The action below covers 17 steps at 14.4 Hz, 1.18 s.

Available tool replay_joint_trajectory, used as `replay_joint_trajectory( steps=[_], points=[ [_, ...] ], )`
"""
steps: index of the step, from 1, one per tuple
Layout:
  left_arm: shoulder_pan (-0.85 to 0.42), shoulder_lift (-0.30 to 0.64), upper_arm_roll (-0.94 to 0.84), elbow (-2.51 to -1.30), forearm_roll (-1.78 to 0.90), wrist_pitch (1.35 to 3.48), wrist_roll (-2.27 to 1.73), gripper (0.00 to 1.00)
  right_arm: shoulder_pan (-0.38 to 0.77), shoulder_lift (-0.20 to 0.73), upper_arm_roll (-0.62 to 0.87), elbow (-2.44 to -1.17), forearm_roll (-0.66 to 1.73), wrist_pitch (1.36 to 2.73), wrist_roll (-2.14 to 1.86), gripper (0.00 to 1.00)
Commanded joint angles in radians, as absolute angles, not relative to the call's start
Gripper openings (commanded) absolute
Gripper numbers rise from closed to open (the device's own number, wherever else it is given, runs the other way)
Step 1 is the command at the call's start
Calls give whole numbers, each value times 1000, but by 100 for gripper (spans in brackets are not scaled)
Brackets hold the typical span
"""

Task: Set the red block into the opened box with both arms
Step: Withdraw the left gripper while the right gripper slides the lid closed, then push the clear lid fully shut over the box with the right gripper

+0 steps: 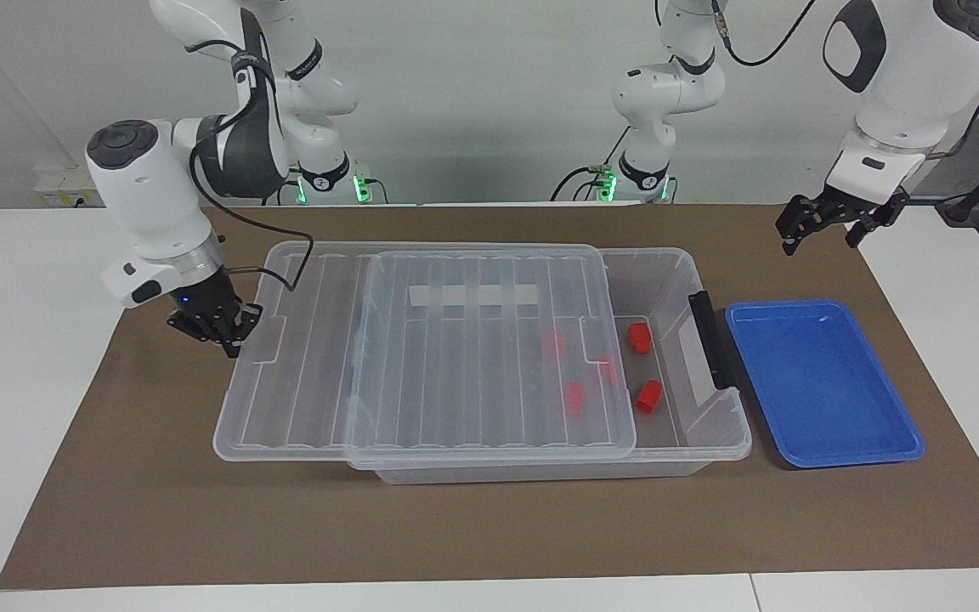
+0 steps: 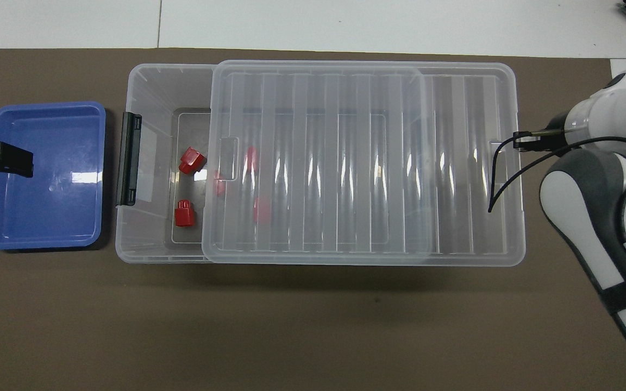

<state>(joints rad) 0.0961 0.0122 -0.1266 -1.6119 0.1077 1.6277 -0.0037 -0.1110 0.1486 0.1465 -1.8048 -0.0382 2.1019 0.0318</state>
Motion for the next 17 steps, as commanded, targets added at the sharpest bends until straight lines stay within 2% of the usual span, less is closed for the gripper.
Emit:
replay_joint_trajectory(
  steps=[1, 5, 9, 17],
  points=[
    [87, -12, -124, -1660, 92, 1644, 9, 100, -55, 126, 147, -1838, -18, 2118, 60, 0],
    [115, -26, -120, -1672, -33, 1643, 12, 100, 17, 124, 149, -1839, -18, 2115, 86, 0],
    [80, -55, -118, -1657, -29, 1637, 14, 100, 72, 123, 149, -1845, -18, 2114, 135, 0],
    [3, -80, -109, -1670, -21, 1632, 11, 100, 83, 123, 150, -1848, -18, 2126, 132, 0]
  ],
)
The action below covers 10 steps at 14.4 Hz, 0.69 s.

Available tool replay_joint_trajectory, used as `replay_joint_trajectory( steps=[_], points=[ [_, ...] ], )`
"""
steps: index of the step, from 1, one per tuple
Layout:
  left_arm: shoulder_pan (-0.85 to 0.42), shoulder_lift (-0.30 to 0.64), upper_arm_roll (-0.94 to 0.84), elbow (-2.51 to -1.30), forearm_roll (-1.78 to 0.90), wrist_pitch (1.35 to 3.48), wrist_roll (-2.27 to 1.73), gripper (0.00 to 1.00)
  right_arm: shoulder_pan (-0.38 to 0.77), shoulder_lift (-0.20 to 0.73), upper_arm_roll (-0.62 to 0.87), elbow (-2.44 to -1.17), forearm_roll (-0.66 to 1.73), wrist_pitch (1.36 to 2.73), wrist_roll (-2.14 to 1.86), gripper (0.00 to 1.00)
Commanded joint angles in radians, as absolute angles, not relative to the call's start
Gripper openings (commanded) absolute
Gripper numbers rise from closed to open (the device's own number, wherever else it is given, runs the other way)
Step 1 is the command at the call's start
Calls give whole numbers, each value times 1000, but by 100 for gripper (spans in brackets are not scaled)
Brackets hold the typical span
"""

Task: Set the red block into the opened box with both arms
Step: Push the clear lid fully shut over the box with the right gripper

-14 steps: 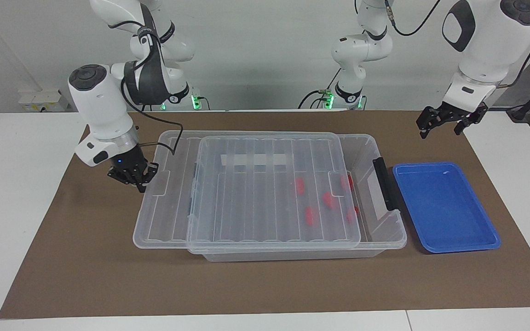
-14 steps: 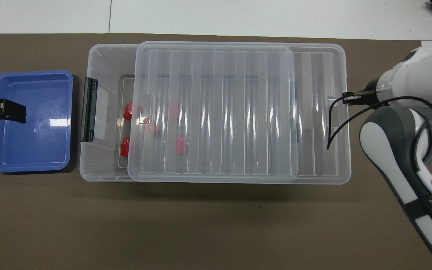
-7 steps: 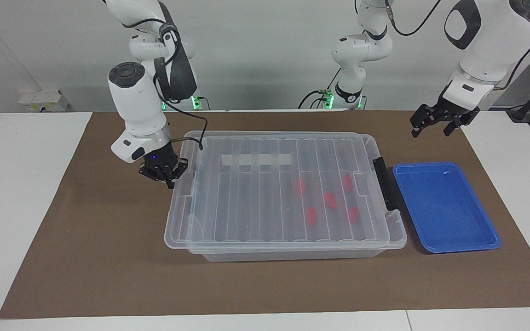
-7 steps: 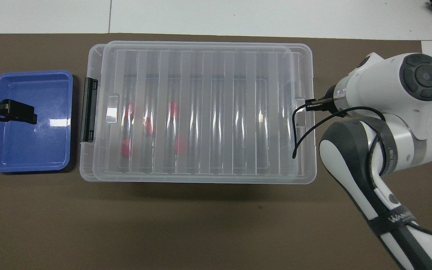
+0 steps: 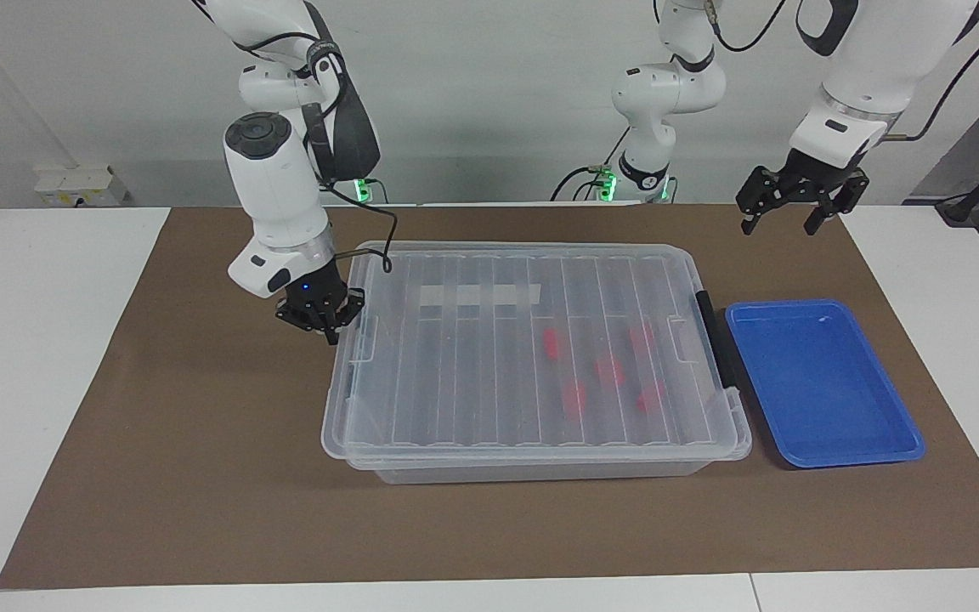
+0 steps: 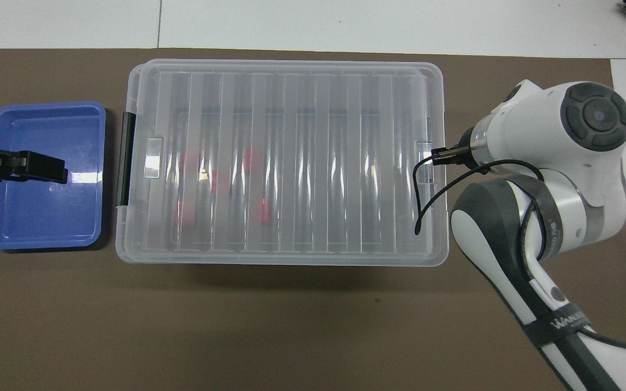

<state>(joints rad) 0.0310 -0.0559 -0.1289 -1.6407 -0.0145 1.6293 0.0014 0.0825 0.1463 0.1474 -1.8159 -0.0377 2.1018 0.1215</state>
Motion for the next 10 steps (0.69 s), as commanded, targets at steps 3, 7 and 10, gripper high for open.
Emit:
replay_joint_trajectory(
  steps=[3, 7, 10],
  points=[
    [-8, -80, -103, -1675, -11, 1634, 6, 100, 101, 126, 153, -1845, -18, 2131, 133, 0],
    [-12, -80, -104, -1677, -11, 1635, 6, 100, 98, 127, 153, -1838, -18, 2126, 129, 0],
    [-6, -78, -104, -1677, -11, 1634, 6, 100, 72, 103, 150, -1836, -17, 2103, 137, 0]
  ],
)
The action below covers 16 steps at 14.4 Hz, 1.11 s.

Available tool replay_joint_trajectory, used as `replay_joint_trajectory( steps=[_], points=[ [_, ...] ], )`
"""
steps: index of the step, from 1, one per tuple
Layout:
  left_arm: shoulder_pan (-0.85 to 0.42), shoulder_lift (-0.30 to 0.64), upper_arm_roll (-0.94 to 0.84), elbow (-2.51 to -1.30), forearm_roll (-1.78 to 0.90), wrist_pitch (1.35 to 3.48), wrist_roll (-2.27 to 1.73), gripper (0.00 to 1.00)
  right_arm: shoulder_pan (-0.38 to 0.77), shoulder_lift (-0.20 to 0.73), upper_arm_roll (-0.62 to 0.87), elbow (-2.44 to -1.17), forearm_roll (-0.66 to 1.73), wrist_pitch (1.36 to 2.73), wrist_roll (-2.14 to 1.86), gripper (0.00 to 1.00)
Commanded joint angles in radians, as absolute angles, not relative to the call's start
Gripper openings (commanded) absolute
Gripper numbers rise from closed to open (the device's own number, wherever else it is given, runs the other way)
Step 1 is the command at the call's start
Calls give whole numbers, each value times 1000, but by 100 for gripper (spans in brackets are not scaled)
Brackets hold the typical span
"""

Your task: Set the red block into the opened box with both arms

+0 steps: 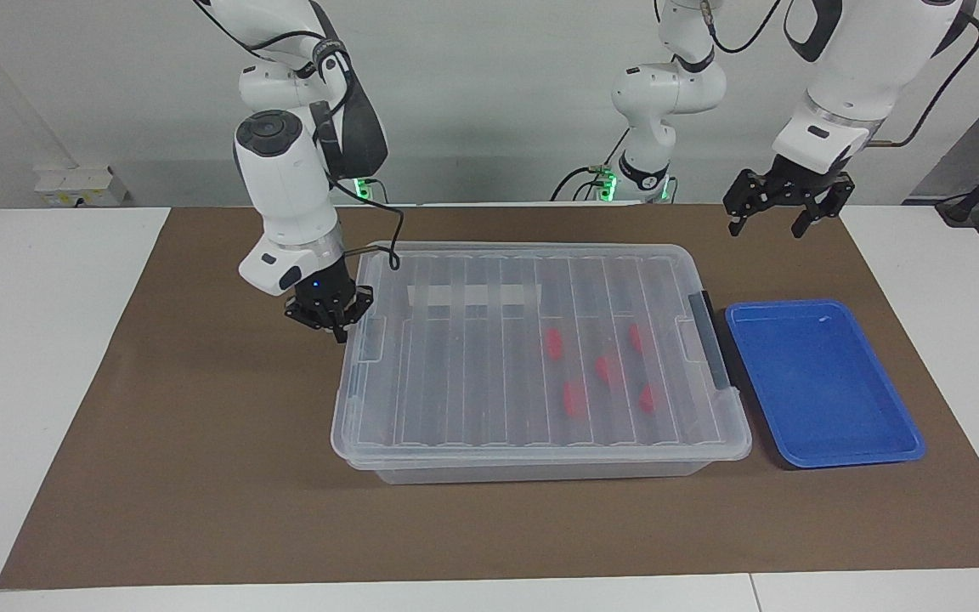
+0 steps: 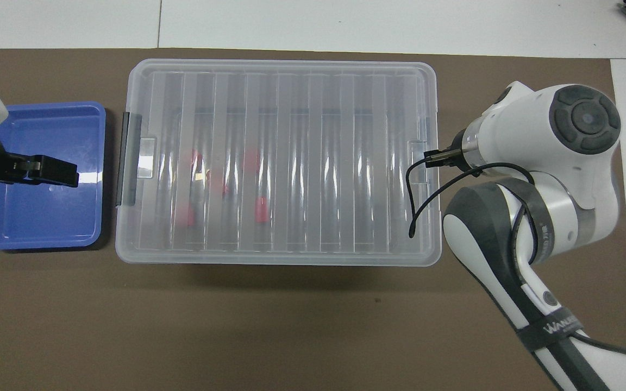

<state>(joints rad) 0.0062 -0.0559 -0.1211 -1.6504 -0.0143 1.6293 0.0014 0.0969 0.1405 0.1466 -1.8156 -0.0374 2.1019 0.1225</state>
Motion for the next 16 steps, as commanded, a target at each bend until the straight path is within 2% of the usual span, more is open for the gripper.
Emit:
replay_joint_trajectory(
  steps=[1, 4, 5, 6, 9, 16],
  points=[
    [-3, -78, -104, -1677, -11, 1635, 5, 100, 60, 91, 150, -1836, -17, 2080, 138, 0],
    [-3, -78, -104, -1677, -11, 1635, 5, 100, 0, 34, 150, -1838, -17, 1993, 163, 0],
    [-3, -78, -104, -1677, -11, 1635, 5, 100, -15, 16, 150, -1836, -17, 1968, 164, 25],
    [-3, -78, -104, -1677, -11, 1635, 5, 100, -35, 2, 149, -1836, -17, 1957, 164, 99],
    [-3, -78, -104, -1677, -11, 1635, 5, 100, -54, -14, 141, -1793, -18, 1887, 170, 100],
    [-3, -78, -104, -1677, -11, 1635, 5, 100, -66, 23, 132, -1544, -17, 1607, 172, 100]
  ],
)
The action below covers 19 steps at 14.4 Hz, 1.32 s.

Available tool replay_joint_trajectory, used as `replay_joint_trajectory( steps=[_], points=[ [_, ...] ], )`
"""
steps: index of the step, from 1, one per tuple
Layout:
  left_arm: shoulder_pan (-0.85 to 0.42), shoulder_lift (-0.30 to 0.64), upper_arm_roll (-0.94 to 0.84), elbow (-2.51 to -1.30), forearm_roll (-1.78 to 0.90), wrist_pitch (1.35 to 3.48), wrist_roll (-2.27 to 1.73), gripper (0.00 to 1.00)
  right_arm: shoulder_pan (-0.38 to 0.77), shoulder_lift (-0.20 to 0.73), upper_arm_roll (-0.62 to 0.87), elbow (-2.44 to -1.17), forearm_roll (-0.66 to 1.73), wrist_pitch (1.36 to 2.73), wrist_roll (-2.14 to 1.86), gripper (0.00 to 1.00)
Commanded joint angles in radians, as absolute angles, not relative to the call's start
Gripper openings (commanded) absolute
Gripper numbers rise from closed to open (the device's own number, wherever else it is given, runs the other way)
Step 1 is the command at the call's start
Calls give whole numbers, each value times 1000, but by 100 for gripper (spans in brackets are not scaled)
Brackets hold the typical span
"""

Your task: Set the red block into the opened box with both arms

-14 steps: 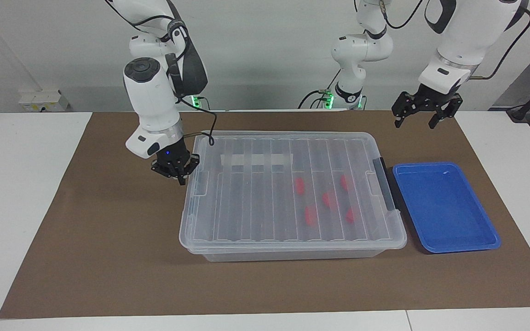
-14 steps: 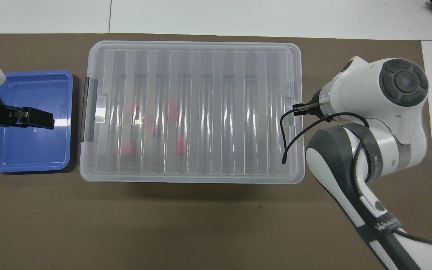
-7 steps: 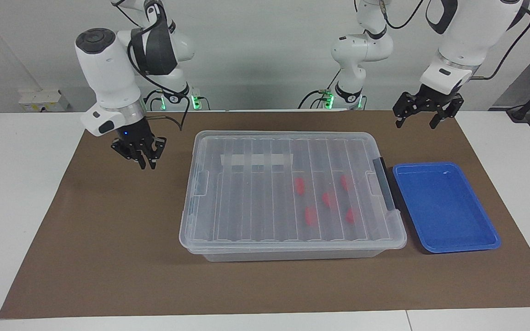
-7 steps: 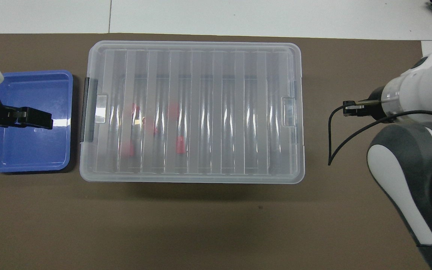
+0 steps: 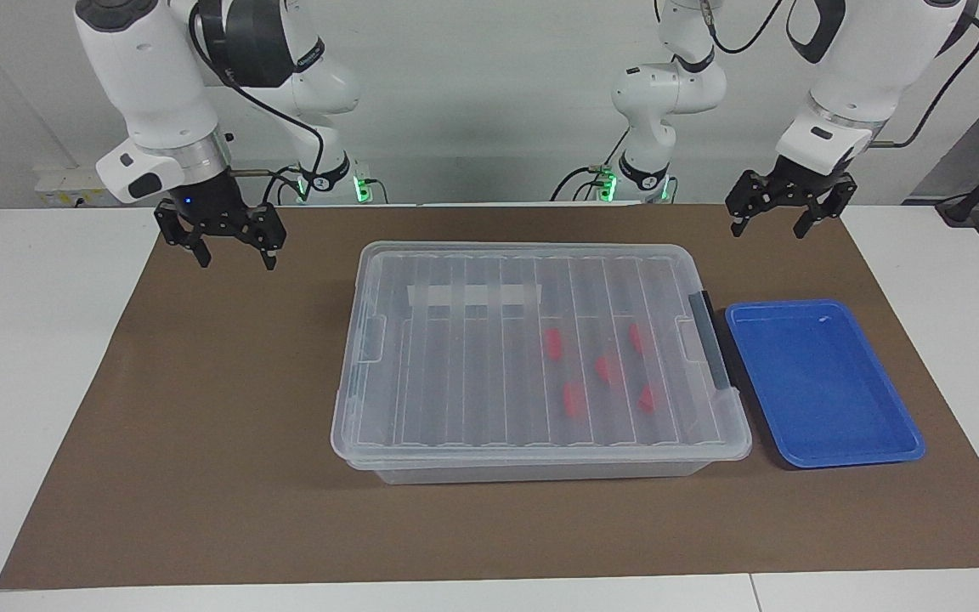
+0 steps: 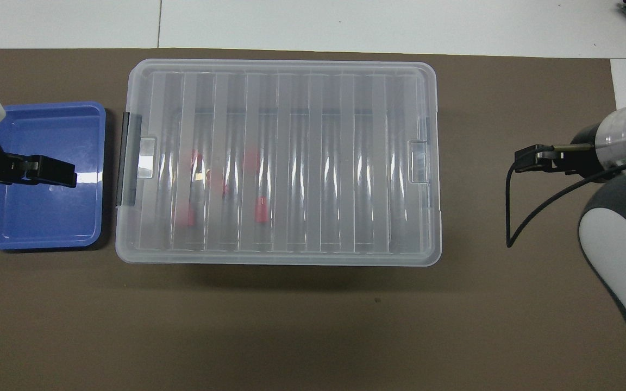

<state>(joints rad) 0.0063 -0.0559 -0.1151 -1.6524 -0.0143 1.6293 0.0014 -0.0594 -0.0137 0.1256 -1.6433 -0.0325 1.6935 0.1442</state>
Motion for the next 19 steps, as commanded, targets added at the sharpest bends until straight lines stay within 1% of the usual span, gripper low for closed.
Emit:
replay_joint_trajectory(
  steps=[1, 2, 5, 9, 19],
  points=[
    [-3, -78, -104, -1677, -11, 1635, 5, 100, -66, 37, 132, -1507, -15, 1576, 175, 100],
    [-3, -78, -104, -1677, -11, 1635, 5, 100, -64, 38, 132, -1494, -15, 1551, 195, 100],
    [-3, -78, -104, -1677, -11, 1635, 5, 100, -57, 5, 132, -1531, -17, 1520, 259, 100],
    [-3, -78, -104, -1677, -11, 1635, 5, 100, -55, -9, 133, -1552, -18, 1506, 265, 100],
    [-3, -78, -104, -1677, -11, 1635, 5, 100, -60, -11, 133, -1562, -17, 1516, 262, 100]
  ],
)
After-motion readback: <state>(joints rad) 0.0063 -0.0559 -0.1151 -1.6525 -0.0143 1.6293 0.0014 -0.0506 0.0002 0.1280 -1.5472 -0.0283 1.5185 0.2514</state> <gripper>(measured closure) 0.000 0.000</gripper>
